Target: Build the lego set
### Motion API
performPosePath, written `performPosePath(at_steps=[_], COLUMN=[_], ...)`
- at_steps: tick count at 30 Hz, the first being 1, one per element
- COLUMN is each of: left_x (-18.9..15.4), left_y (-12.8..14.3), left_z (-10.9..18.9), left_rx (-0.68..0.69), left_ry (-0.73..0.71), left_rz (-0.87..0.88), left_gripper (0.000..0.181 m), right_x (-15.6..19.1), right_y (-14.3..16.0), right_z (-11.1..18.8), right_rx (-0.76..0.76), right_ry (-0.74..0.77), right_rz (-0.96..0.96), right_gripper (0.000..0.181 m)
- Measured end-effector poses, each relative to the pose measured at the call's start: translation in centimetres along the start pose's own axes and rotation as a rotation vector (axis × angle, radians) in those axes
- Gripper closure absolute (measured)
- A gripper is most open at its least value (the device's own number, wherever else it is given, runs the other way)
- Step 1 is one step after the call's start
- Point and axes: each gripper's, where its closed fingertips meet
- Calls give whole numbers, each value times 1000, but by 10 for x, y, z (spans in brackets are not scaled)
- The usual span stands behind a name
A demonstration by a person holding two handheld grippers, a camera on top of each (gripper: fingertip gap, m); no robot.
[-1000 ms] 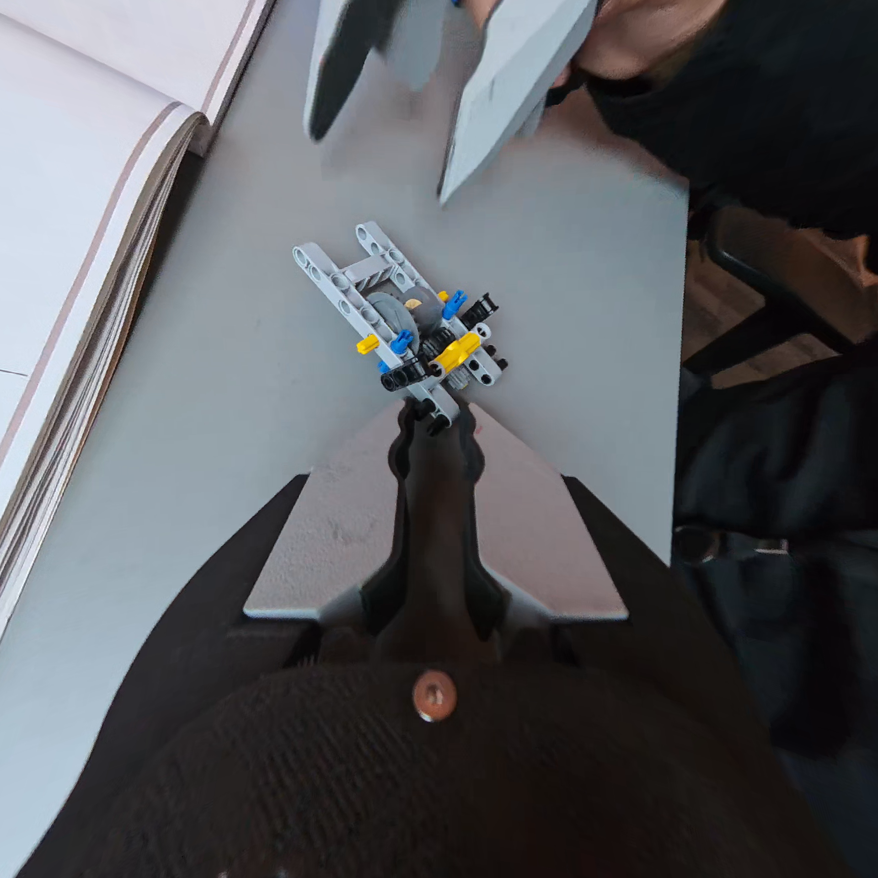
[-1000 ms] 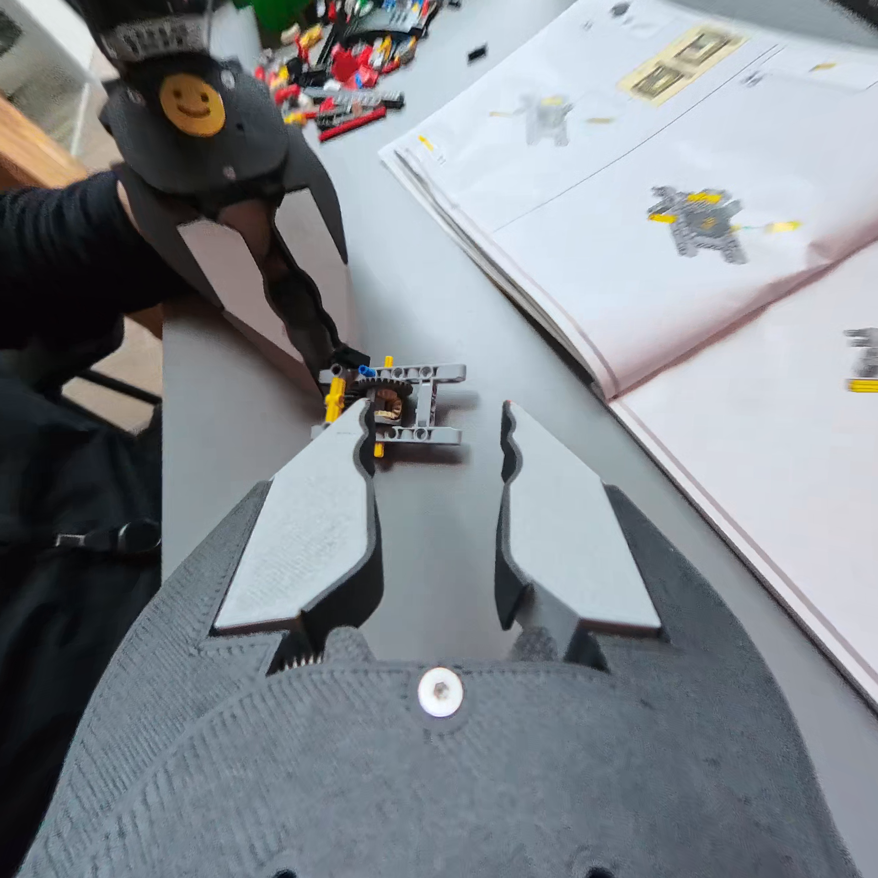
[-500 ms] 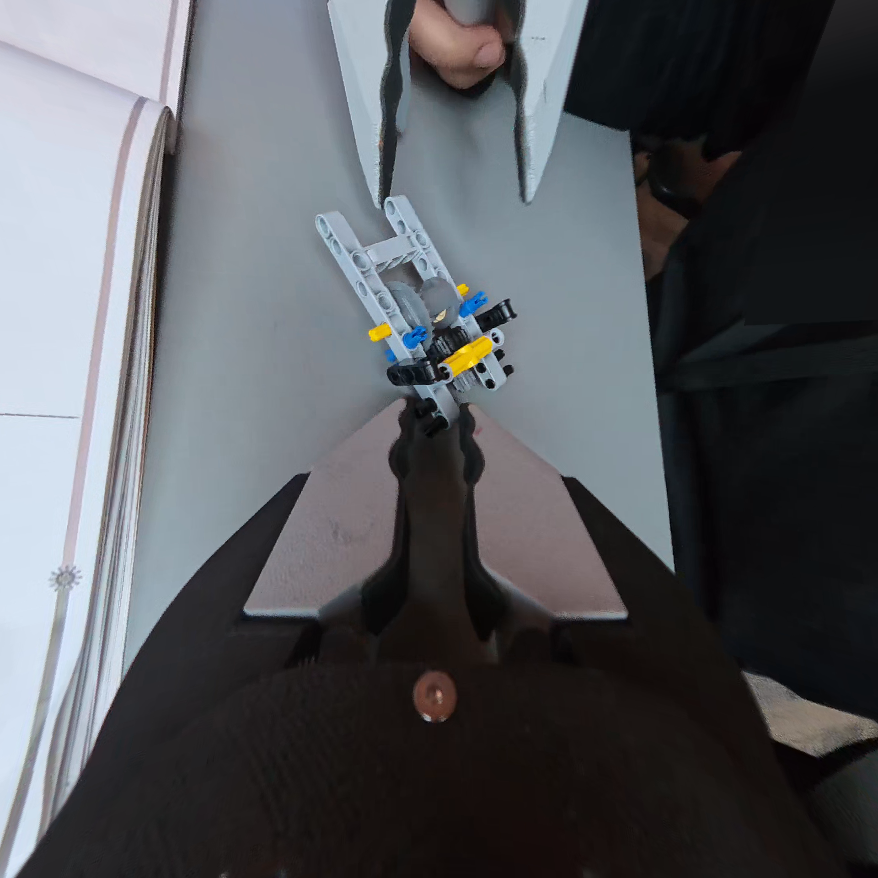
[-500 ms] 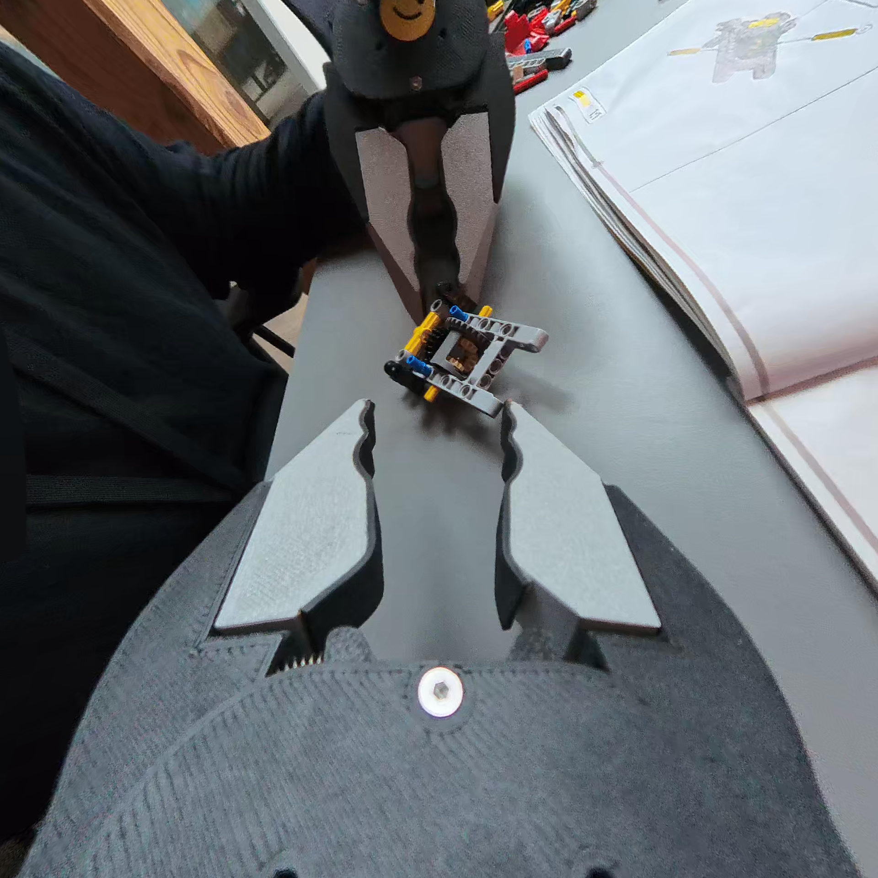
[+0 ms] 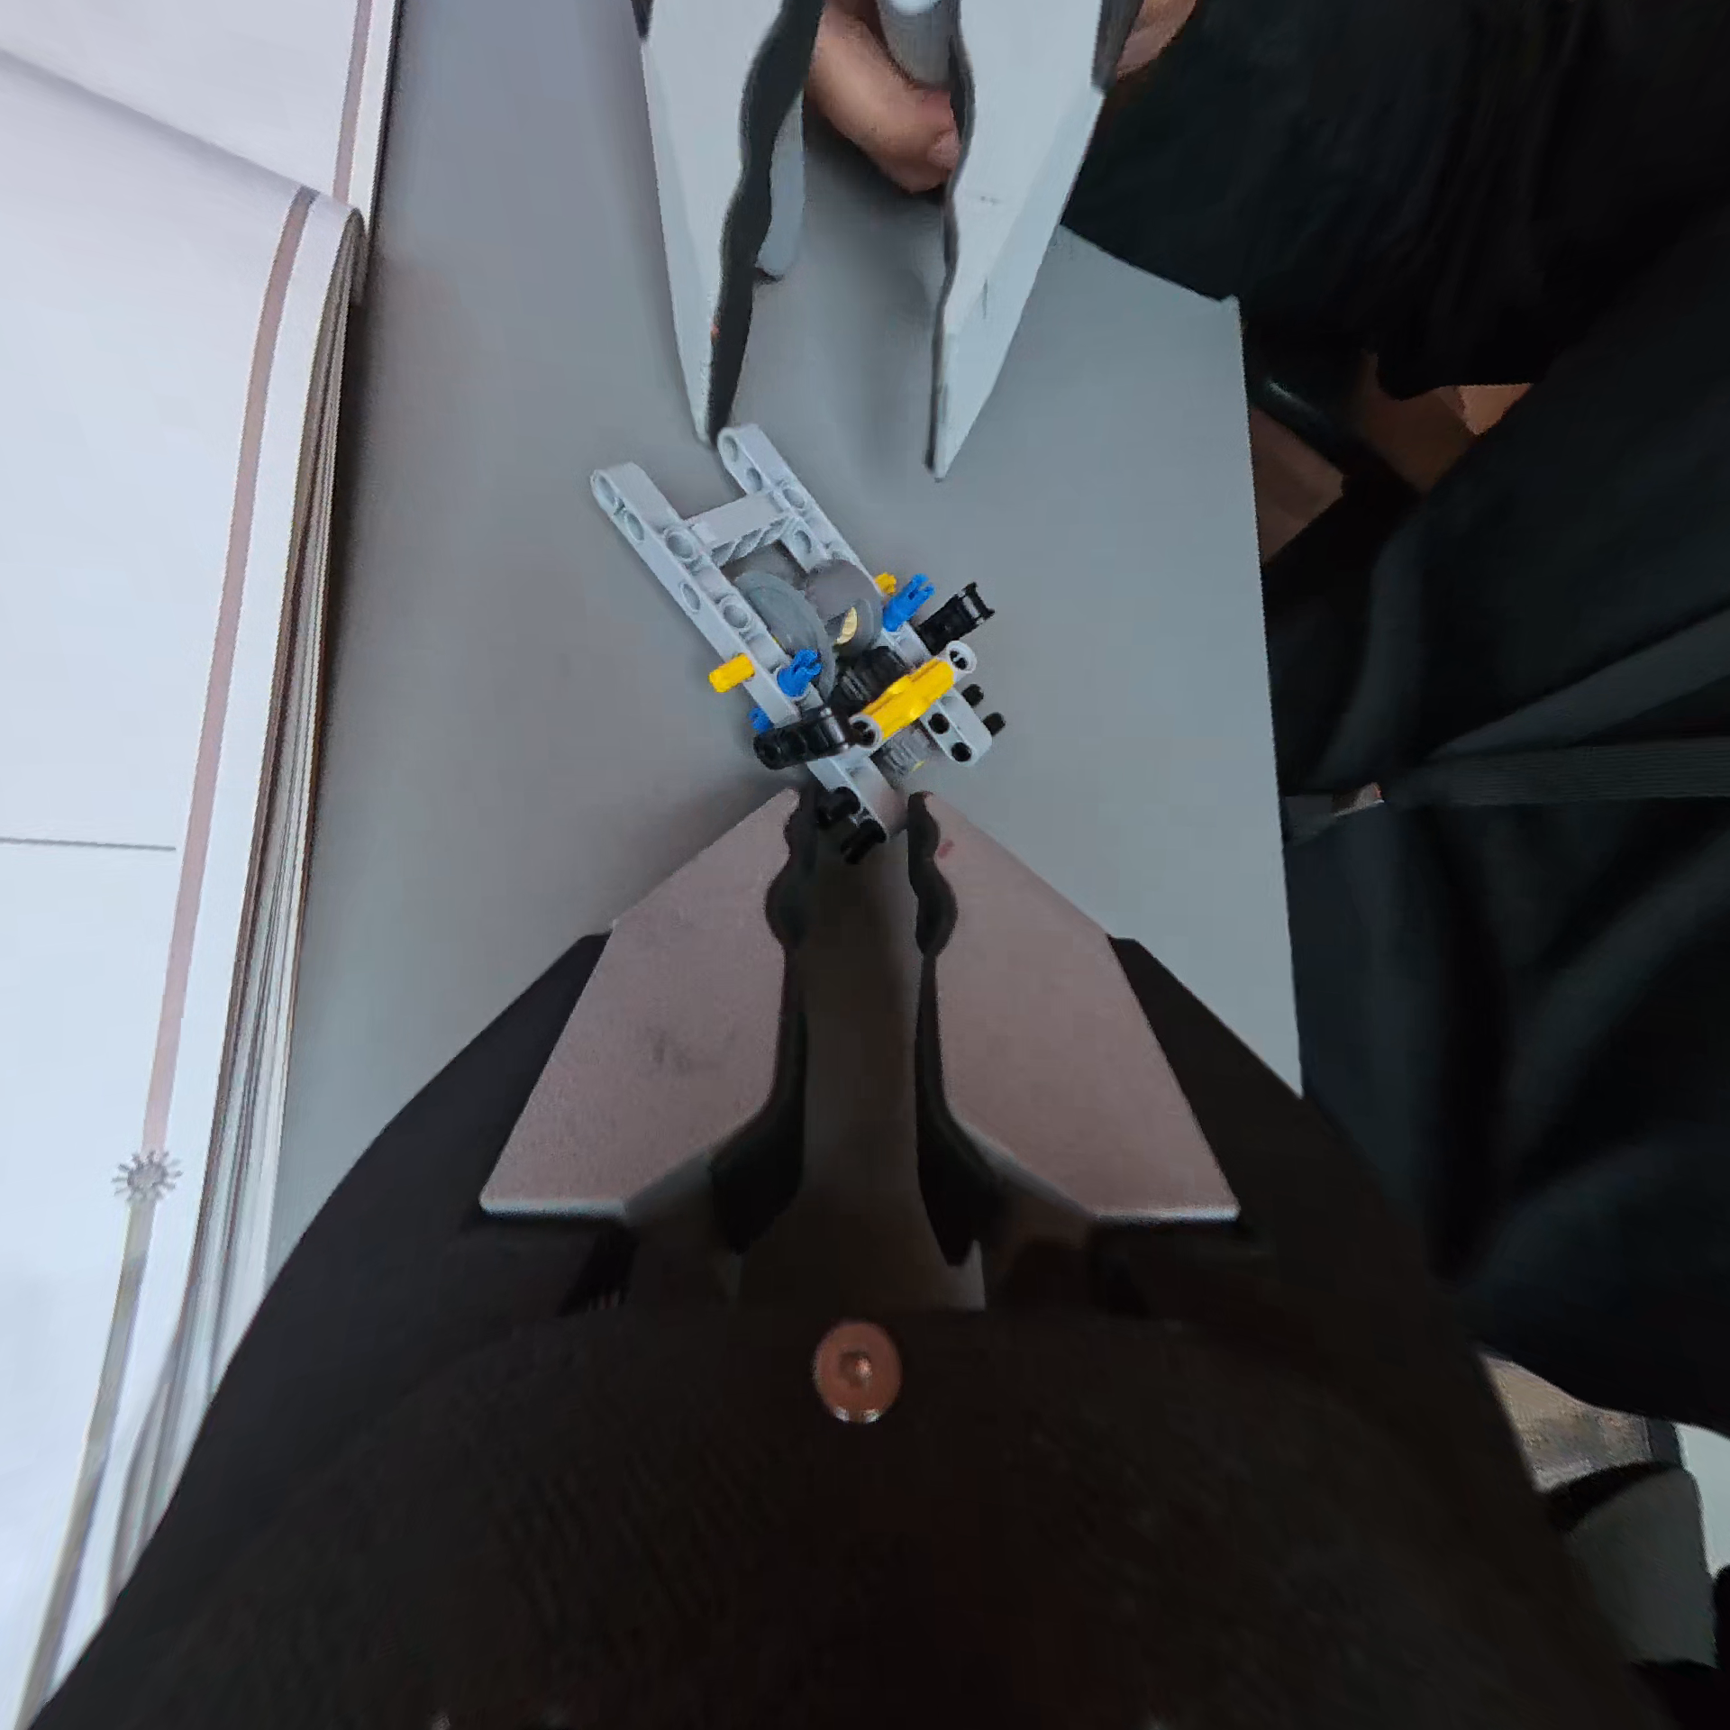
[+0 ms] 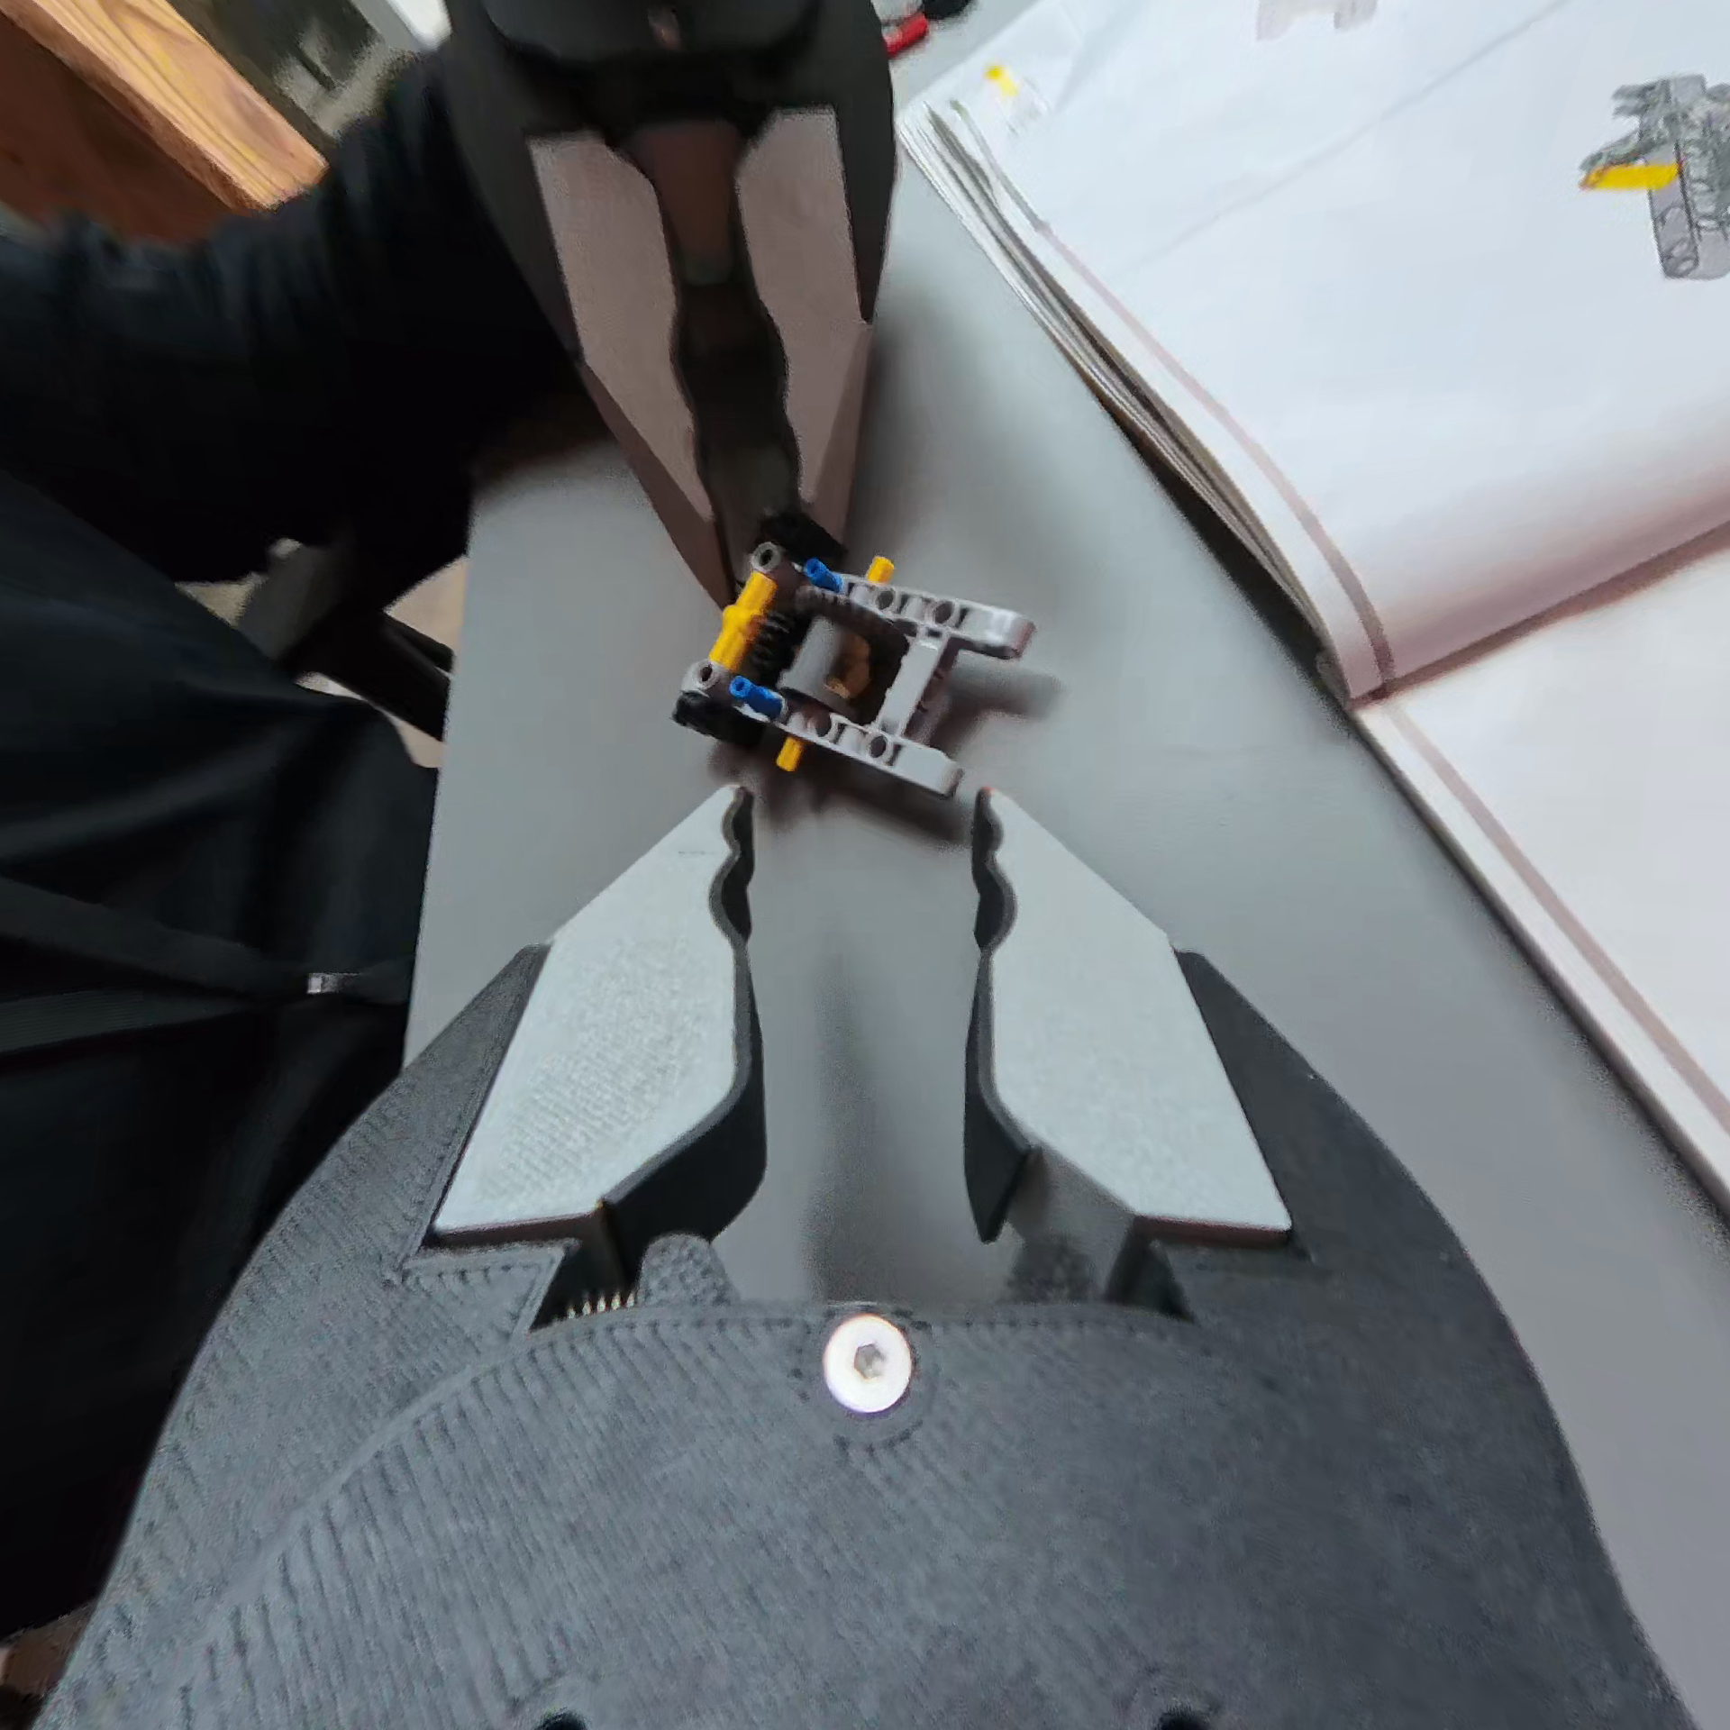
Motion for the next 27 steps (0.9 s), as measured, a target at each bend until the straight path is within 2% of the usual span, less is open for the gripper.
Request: performPosePath(at_steps=[2, 4, 6, 9, 12, 16, 18, 20, 23, 27], left_x=[-2, -1, -1, -4, -9, 6, 14, 16, 15, 12], left_y=[2, -1, 1, 4, -3, 6, 11, 11, 5, -2], left_z=[3, 9, 17, 30, 30, 17, 13, 10, 6, -5], left_rx=[-5, -47, -58, -63, -67, 101, 164, 171, 158, 155], left_ry=[-4, -37, -115, -282, -397, -513, -518, -473, -428, -429], left_rz=[46, 114, 142, 88, -12, -159, -195, -207, -185, -190], left_gripper=[160, 140, 130, 126, 125, 123, 122, 125, 126, 126], right_x=[3, 14, 25, 37, 37, 39, 37, 29, 24, 28], right_y=[3, 8, 13, 13, 11, 4, -2, -10, -17, -11], right_z=[-4, -9, -15, -20, -20, -12, -5, 2, 8, 1], right_rx=[31, 65, 101, 104, 92, 42, 8, -36, -79, -24], right_ry=[30, 13, -20, -57, -45, -61, -36, 29, 95, 105], right_rz=[64, 138, 187, 228, 244, 249, 266, 285, 306, 344], right_gripper=[139, 143, 148, 145, 149, 152, 154, 154, 130, 127])
Point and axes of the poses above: each gripper's, where its closed fingertips meet, z back along the fingers, y out of its underside, x = y × z across the jaws, and after that the axes turned 3 degrees about x, right-handed
